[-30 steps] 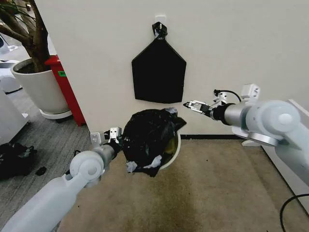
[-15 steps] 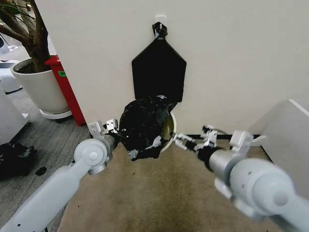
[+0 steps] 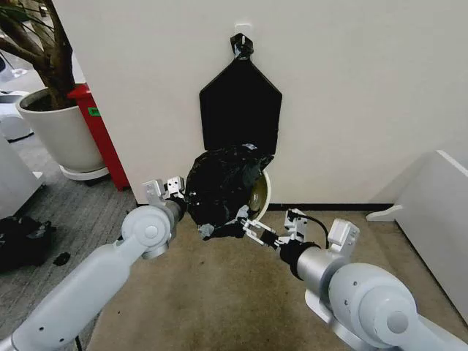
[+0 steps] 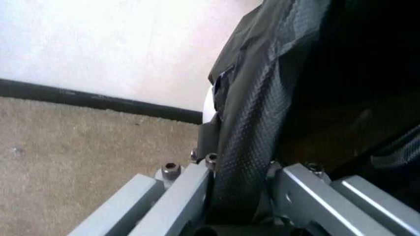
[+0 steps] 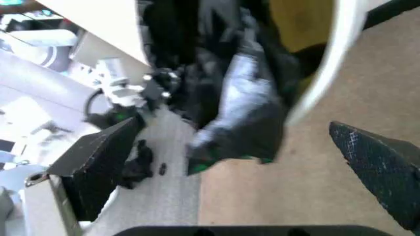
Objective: Place the garbage bag over the trash bin.
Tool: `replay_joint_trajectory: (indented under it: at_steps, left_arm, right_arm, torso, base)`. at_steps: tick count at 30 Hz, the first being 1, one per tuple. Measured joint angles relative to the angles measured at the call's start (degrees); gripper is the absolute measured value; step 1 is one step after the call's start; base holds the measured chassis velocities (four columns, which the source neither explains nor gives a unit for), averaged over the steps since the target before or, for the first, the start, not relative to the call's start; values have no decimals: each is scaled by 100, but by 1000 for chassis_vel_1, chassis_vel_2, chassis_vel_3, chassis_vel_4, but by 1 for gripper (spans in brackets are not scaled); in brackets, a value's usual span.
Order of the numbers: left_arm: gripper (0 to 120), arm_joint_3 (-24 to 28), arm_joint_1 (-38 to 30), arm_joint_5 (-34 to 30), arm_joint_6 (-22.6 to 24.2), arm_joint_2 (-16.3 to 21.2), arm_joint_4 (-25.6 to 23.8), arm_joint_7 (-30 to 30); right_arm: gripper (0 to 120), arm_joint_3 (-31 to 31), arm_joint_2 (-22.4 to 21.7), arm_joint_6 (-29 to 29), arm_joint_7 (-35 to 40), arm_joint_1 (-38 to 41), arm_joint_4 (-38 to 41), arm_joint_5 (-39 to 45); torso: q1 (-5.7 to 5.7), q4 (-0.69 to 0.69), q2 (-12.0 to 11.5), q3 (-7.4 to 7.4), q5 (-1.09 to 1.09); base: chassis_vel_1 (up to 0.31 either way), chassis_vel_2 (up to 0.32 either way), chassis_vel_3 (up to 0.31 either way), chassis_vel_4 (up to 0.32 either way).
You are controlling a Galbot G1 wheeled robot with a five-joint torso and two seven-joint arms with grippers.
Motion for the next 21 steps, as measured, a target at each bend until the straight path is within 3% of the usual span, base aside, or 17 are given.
replay_joint_trajectory:
  at_steps: [21]
  left_arm:
    - [0, 171, -172, 90, 2, -24, -158, 41]
  right_arm:
    - [100, -577, 644, 111, 507, 446, -352, -420]
  torso:
    - [0, 0, 0, 0, 0]
  base:
    - [0, 0, 0, 0]
